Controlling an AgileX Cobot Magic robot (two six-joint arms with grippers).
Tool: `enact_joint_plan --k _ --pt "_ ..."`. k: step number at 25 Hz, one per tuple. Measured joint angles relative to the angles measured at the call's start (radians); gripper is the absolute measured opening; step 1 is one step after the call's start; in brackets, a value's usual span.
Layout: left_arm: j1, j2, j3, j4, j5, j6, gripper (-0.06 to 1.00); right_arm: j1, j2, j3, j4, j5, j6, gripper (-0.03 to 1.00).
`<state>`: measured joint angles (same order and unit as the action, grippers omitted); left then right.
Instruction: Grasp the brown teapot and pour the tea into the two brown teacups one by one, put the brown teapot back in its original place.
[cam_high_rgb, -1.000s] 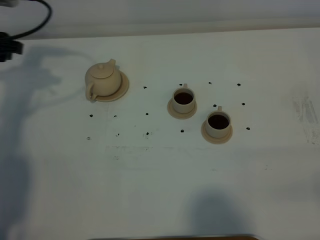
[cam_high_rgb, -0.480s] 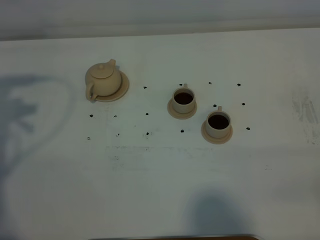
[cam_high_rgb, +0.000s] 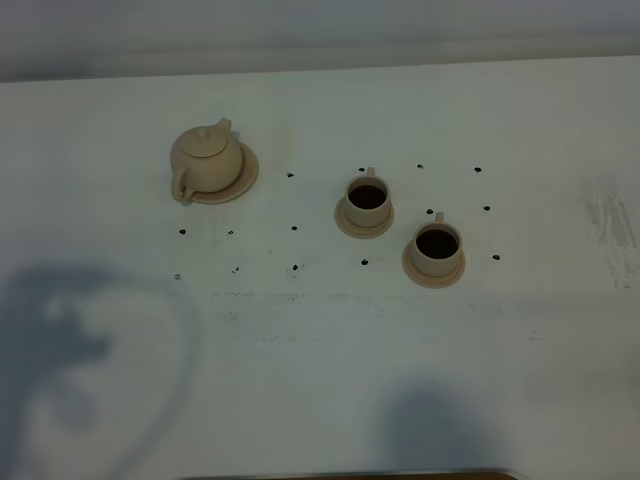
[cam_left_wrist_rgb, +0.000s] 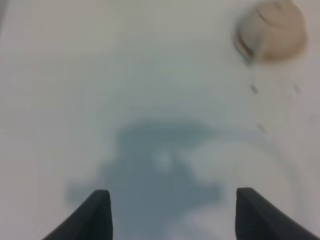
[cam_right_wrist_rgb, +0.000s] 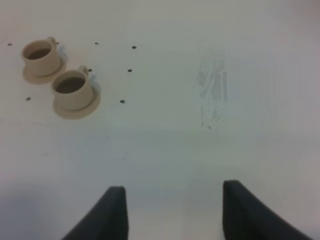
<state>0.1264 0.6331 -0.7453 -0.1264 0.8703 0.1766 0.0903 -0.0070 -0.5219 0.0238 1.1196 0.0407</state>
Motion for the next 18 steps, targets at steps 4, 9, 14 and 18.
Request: enact_joint_plan --k 4,9,14,18 --pt "-0.006 -0.203 0.061 -0.007 0.14 0.029 0.51 0.0 0.0 0.0 0.0 0.0 0.0 0.44" --pt "-0.006 -0.353 0.119 -0.016 0.204 -0.019 0.51 0.0 0.0 0.0 0.0 0.0 0.0 0.44" --pt "-0.007 -0.408 0.181 -0.064 0.18 -0.02 0.51 0.0 0.0 0.0 0.0 0.0 -0.001 0.44" --pt "-0.045 -0.444 0.235 -0.083 0.169 -0.012 0.51 0.0 0.0 0.0 0.0 0.0 -0.001 0.44"
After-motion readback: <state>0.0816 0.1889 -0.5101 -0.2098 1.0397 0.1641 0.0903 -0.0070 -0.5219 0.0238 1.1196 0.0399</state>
